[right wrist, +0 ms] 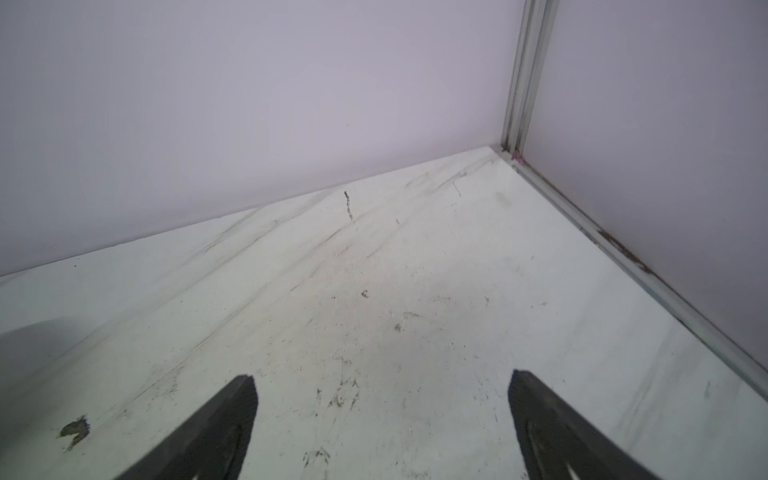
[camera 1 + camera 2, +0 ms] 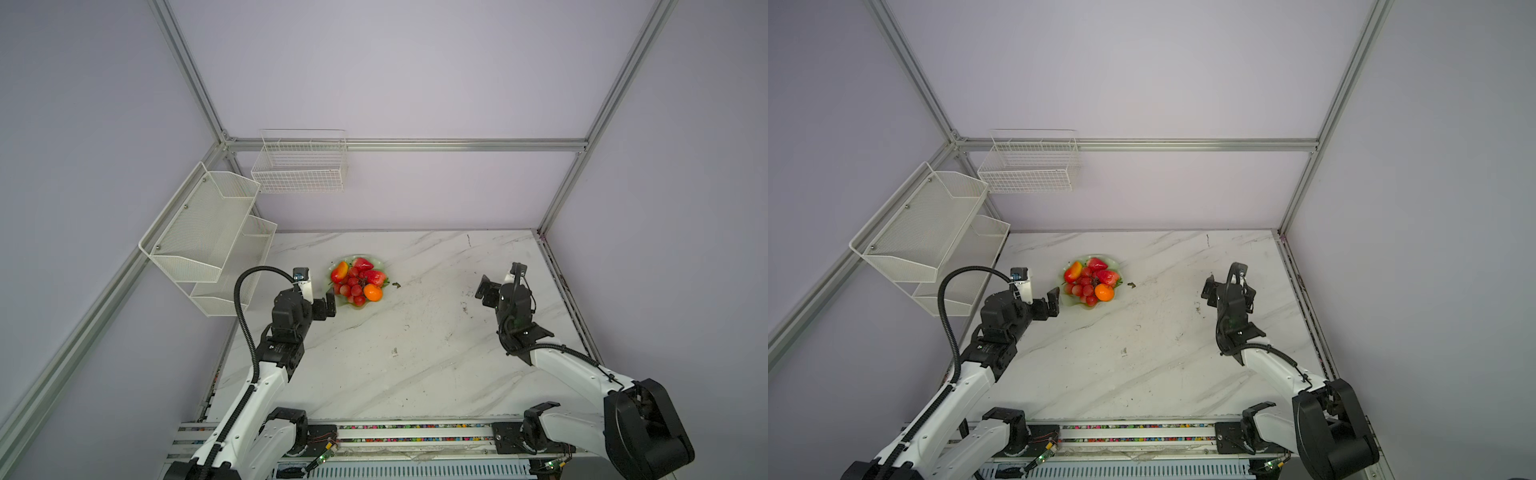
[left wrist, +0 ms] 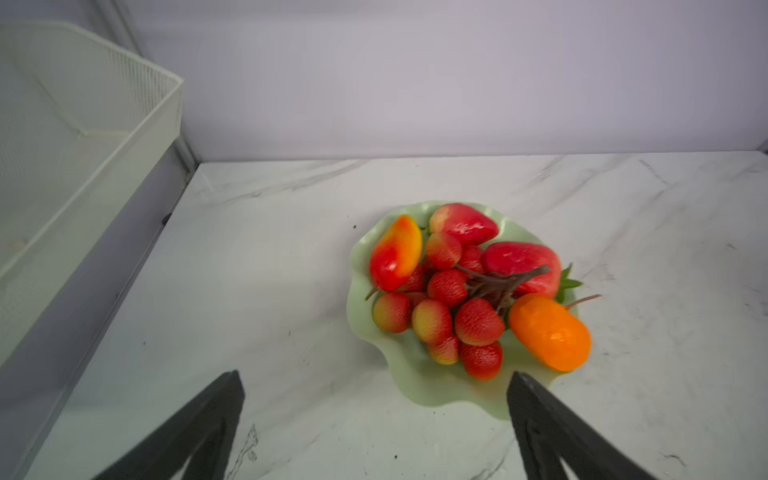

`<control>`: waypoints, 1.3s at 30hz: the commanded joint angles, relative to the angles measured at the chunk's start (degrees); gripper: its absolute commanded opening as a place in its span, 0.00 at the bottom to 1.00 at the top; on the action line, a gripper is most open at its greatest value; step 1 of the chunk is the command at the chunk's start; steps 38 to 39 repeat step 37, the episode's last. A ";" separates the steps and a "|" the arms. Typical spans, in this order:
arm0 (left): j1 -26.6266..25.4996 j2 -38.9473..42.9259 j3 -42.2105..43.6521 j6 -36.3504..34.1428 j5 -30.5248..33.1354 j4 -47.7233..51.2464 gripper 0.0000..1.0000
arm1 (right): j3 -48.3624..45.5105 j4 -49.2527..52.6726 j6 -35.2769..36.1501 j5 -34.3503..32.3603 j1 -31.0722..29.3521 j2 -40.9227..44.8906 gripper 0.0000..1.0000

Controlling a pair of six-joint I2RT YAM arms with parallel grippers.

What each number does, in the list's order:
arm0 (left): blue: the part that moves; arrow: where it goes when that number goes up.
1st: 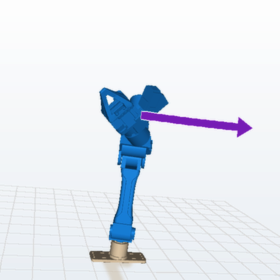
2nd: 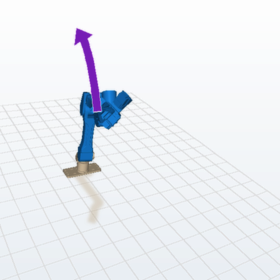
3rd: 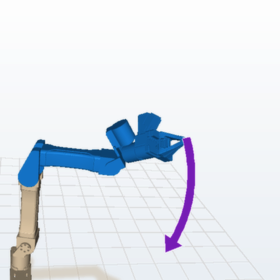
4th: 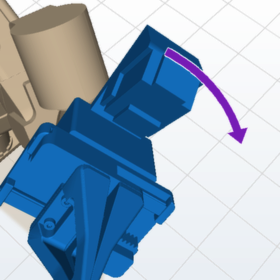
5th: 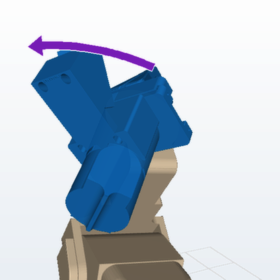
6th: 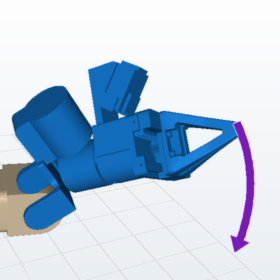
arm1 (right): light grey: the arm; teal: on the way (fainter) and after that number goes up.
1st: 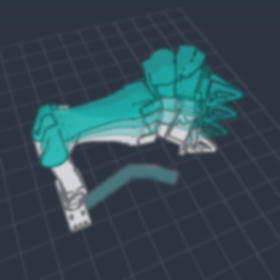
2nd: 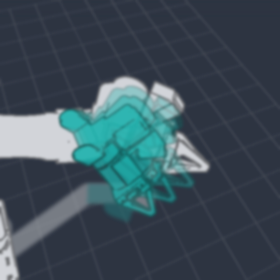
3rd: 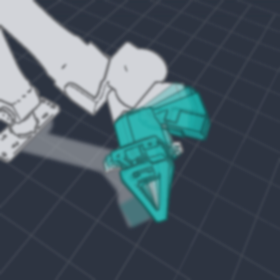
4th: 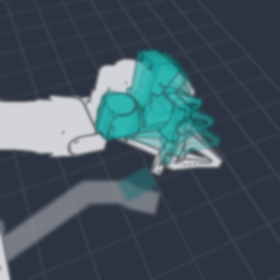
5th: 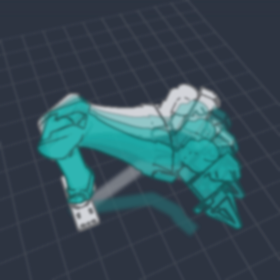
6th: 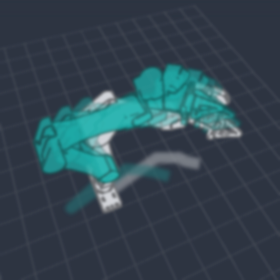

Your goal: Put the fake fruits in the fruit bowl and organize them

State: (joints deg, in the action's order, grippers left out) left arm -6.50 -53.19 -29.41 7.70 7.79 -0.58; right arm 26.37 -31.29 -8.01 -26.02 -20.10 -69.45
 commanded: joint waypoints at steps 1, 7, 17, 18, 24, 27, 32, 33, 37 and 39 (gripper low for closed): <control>0.26 -4.29 2.23 6.92 12.10 -5.01 1.00 | -4.33 -29.77 15.79 -3.93 0.98 -6.51 0.97; 0.39 -11.37 13.58 -3.90 17.61 -35.71 1.00 | -6.71 -47.86 15.44 4.97 5.58 -21.34 0.97; 2.27 -40.53 14.90 -12.03 9.49 -74.70 1.00 | 0.00 -45.22 11.75 24.03 15.25 -32.25 0.97; 2.35 -37.83 13.93 -10.52 9.14 -66.66 1.00 | 0.34 -45.73 11.30 24.27 15.84 -32.79 0.97; 4.71 -37.10 9.06 -7.65 7.80 -56.64 1.00 | 0.54 -45.00 11.14 21.45 15.97 -32.52 0.97; 4.70 -37.17 8.27 -7.24 9.04 -55.42 1.00 | 0.45 -44.99 11.24 20.95 15.97 -32.49 0.97; 4.67 -37.23 8.22 -7.27 9.16 -55.47 1.00 | 0.86 -44.33 11.19 21.10 15.97 -32.68 0.97; 4.74 -37.23 8.15 -7.27 9.17 -55.47 1.00 | 1.10 -44.17 11.16 21.43 16.01 -32.77 0.97; 4.66 -37.25 8.24 -7.29 9.14 -55.42 1.00 | 0.68 -44.81 11.22 21.54 15.97 -32.50 0.97; 4.66 -37.25 8.24 -7.29 9.14 -55.42 1.00 | 0.68 -44.81 11.22 21.54 15.97 -32.50 0.97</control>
